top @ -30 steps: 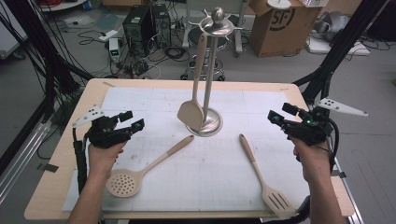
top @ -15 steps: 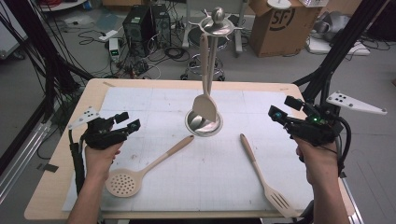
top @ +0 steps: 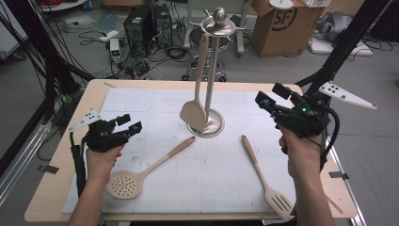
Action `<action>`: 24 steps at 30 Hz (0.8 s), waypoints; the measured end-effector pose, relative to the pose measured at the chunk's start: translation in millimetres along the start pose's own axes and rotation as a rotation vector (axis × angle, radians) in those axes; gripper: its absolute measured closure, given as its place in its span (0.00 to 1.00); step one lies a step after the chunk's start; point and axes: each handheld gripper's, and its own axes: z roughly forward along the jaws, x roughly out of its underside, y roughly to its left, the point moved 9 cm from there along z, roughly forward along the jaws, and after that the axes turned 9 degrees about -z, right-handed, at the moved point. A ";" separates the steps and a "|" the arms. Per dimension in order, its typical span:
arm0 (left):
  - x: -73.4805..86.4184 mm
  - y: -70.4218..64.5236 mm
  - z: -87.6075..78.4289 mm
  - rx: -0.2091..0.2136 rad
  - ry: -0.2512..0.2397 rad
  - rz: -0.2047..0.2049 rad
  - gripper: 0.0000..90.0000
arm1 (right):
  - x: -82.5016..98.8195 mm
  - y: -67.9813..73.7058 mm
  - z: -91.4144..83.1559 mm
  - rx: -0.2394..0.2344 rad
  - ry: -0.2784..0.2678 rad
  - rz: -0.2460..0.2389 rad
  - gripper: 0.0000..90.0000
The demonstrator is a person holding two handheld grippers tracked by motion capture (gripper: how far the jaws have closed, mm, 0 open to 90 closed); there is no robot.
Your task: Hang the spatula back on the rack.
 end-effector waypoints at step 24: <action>0.6 4.1 -1.0 -0.013 -0.002 0.001 0.35 | -15.3 -37.4 43.0 0.133 -0.182 -0.031 0.25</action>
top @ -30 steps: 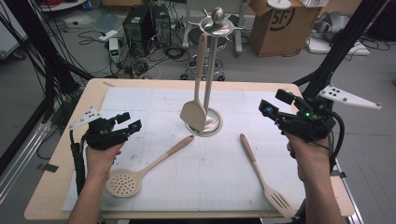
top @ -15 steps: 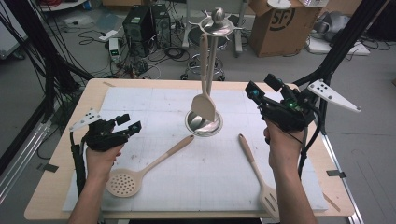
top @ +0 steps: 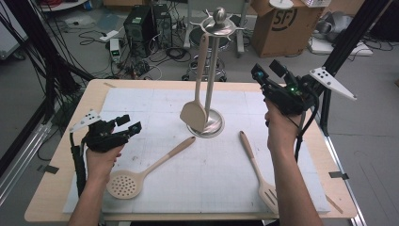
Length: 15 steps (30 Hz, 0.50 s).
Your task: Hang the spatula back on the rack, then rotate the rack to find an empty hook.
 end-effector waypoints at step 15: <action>0.4 3.0 0.3 -0.005 0.002 -0.006 0.36 | 4.6 -7.1 22.0 -0.016 -0.049 0.052 0.42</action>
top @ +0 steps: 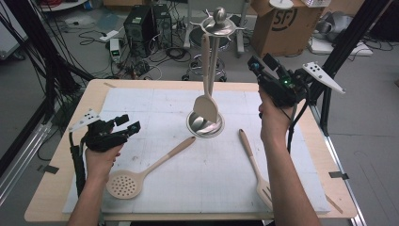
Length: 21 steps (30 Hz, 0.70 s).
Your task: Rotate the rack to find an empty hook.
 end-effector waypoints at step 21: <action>-0.9 -2.5 0.1 0.013 -0.009 -0.006 0.36 | -9.5 5.7 48.0 -0.060 -0.057 0.074 0.99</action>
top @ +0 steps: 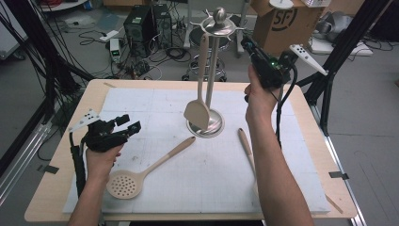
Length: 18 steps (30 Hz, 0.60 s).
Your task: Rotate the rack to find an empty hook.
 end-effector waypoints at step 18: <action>2.2 -1.4 3.4 0.005 0.010 0.001 0.37 | 3.3 19.8 16.3 -0.045 0.025 -0.054 0.99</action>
